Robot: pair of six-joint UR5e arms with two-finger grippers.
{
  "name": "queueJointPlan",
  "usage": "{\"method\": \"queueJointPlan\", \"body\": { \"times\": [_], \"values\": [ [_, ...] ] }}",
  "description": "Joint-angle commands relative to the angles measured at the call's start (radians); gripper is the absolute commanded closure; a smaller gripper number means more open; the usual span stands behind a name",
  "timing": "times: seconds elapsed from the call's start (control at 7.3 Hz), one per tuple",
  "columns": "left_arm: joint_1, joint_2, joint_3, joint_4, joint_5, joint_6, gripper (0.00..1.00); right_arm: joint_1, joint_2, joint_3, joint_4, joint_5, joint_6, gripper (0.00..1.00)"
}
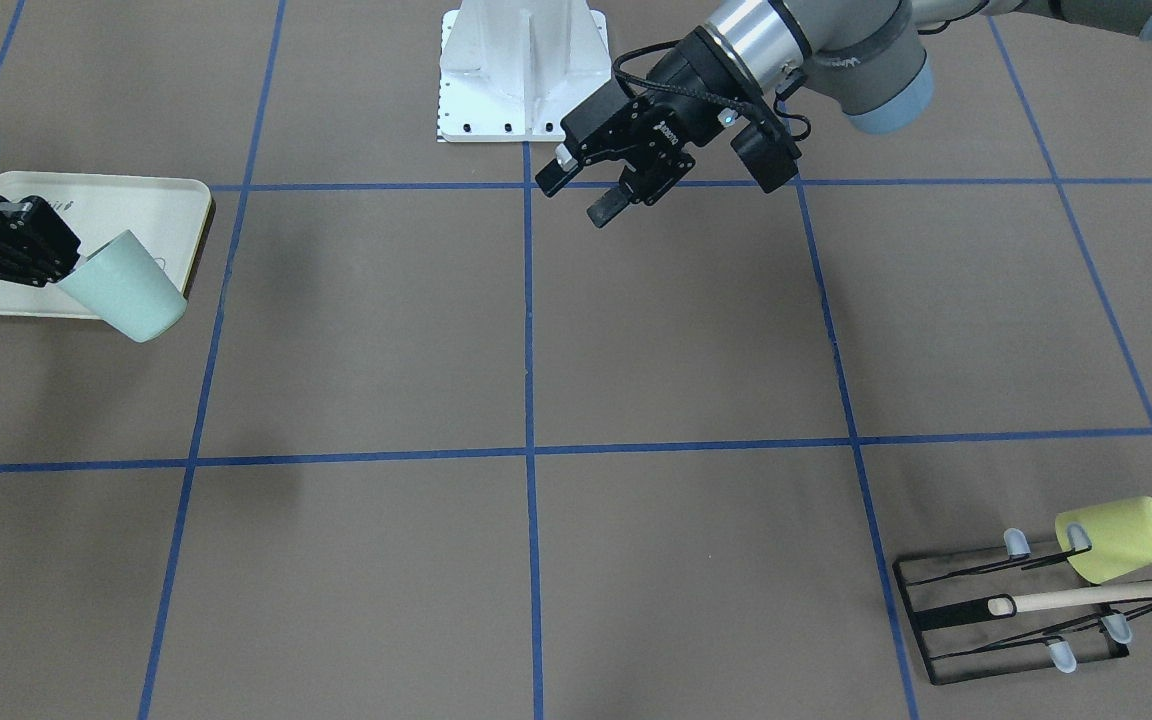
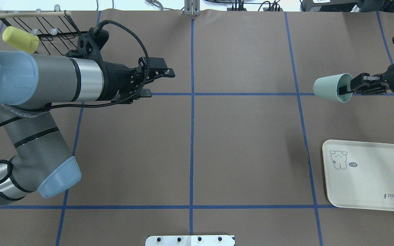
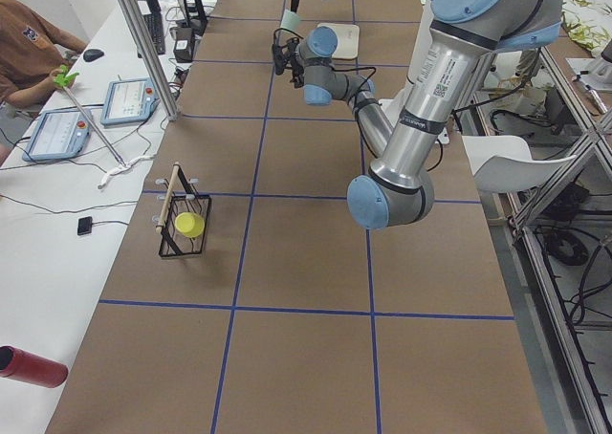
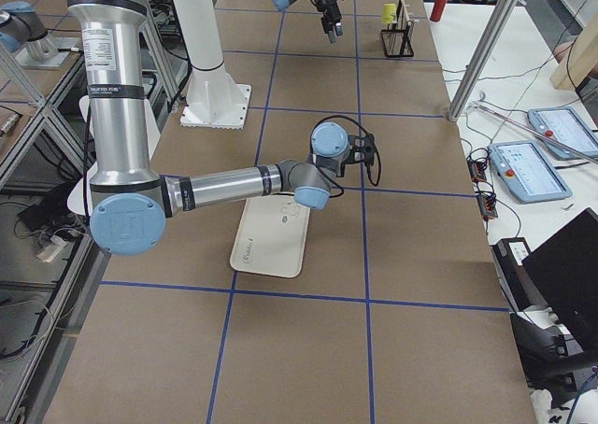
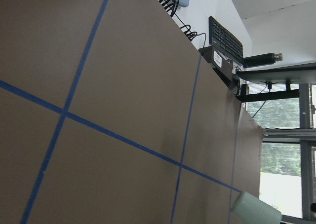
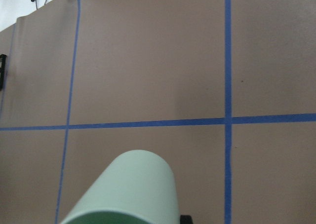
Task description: Left arm grabs green cup and hands to right arm on tray
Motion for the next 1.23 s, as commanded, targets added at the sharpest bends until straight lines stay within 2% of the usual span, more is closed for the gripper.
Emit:
{"method": "queueJointPlan", "body": {
  "times": [0.0,0.27,0.41,0.55,0.68,1.1],
  "values": [
    [-0.013,0.005,-0.036,0.215,-0.001,0.149,0.00,0.009,-0.024,0.014,-0.261,-0.042,-0.317,1.00],
    [-0.016,0.006,-0.077,0.387,-0.001,0.269,0.00,0.027,-0.105,0.157,-0.566,-0.030,-0.508,1.00],
    [-0.015,0.008,-0.076,0.430,-0.001,0.300,0.00,0.009,-0.164,0.263,-0.691,-0.028,-0.534,1.00],
    [-0.016,0.008,-0.085,0.477,-0.001,0.338,0.00,-0.043,-0.251,0.300,-0.710,-0.033,-0.572,1.00],
    [-0.016,0.006,-0.091,0.496,-0.001,0.340,0.00,-0.099,-0.296,0.289,-0.730,-0.042,-0.630,1.00],
    [-0.015,0.008,-0.105,0.496,0.000,0.329,0.00,-0.160,-0.311,0.237,-0.738,-0.054,-0.682,1.00]
  ]
}}
